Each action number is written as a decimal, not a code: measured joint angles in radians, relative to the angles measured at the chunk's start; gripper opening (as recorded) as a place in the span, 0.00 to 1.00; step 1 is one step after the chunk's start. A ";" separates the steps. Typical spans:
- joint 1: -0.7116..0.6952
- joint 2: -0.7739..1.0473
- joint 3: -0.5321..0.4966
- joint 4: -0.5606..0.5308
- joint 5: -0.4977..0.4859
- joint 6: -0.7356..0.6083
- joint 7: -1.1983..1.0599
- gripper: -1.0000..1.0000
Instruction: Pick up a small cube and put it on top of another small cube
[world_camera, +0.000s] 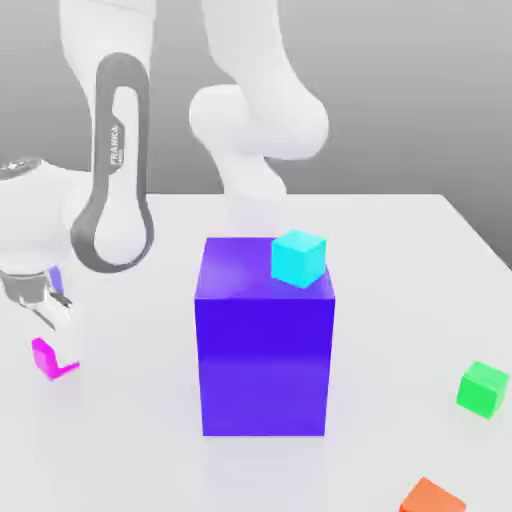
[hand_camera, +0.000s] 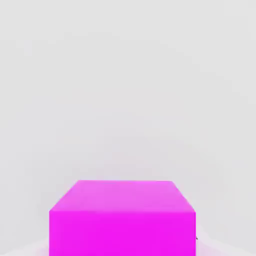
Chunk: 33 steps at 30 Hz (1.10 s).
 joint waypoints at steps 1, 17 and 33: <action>0.016 -0.002 0.004 0.017 -0.022 -0.012 0.010 0.00; 0.520 0.028 0.390 0.204 -0.137 -0.115 0.417 0.00; 0.990 0.101 0.592 0.169 -0.340 -0.075 1.028 0.00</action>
